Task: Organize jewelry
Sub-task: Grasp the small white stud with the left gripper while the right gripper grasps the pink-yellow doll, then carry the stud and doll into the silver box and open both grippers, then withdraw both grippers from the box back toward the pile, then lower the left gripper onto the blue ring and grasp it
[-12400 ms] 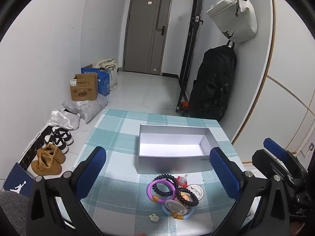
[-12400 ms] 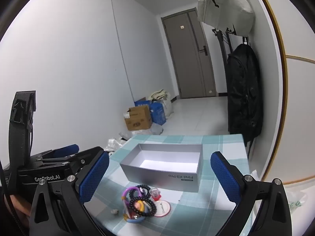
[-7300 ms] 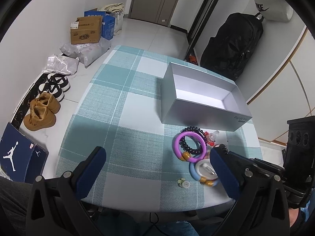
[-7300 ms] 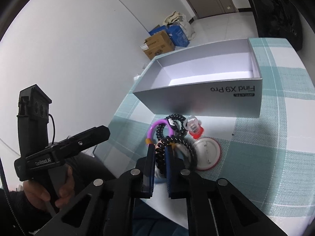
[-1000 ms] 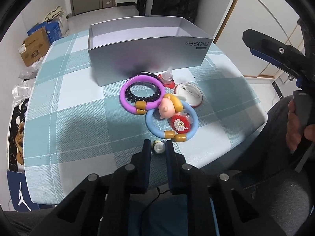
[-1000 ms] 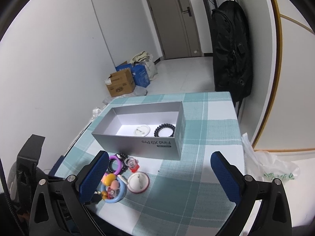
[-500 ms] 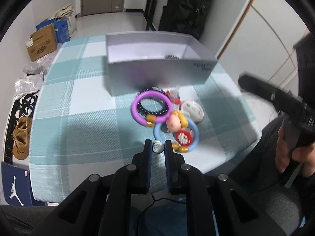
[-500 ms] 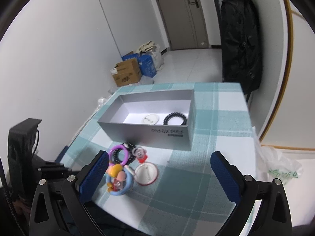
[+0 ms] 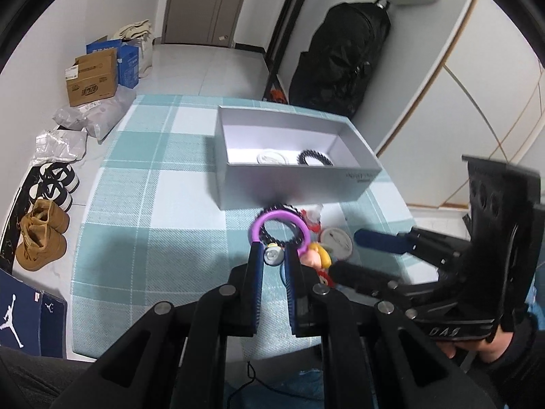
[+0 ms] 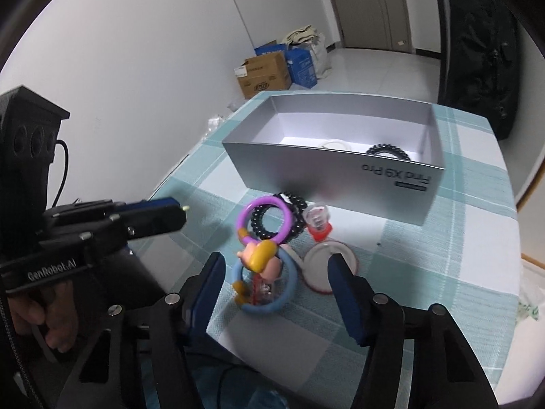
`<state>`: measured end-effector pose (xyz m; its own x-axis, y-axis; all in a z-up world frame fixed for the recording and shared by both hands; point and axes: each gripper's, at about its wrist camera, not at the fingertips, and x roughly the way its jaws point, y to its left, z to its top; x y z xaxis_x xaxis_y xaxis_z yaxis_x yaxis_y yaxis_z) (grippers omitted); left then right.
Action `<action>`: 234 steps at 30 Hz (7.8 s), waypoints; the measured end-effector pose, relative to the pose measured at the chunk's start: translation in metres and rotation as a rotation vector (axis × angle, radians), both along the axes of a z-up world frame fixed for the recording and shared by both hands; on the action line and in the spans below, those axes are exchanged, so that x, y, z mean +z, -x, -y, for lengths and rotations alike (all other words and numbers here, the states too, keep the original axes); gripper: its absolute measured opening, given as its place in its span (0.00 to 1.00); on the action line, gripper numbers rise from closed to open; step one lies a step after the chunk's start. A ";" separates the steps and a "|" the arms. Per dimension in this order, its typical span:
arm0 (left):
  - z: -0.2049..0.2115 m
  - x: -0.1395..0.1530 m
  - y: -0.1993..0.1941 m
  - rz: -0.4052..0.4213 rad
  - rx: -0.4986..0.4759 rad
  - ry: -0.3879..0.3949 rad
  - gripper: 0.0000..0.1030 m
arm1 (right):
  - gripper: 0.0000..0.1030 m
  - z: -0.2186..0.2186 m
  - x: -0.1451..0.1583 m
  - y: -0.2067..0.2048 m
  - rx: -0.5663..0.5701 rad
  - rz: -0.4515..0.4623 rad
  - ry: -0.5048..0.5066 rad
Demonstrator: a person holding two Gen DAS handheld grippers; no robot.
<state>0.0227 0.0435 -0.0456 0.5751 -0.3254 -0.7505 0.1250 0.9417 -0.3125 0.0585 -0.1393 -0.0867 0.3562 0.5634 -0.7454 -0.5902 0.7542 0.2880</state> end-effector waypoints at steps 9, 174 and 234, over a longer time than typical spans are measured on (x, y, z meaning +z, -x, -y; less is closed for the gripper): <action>-0.014 -0.002 -0.006 -0.005 0.039 0.039 0.08 | 0.32 -0.031 -0.007 0.007 0.057 0.076 0.101; 0.060 -0.043 -0.005 -0.167 -0.101 -0.174 0.86 | 1.00 0.075 0.011 -0.029 -0.244 -0.028 -0.139; -0.004 0.017 -0.022 0.052 0.015 0.134 0.55 | 0.92 0.009 -0.013 -0.016 -0.109 0.075 0.113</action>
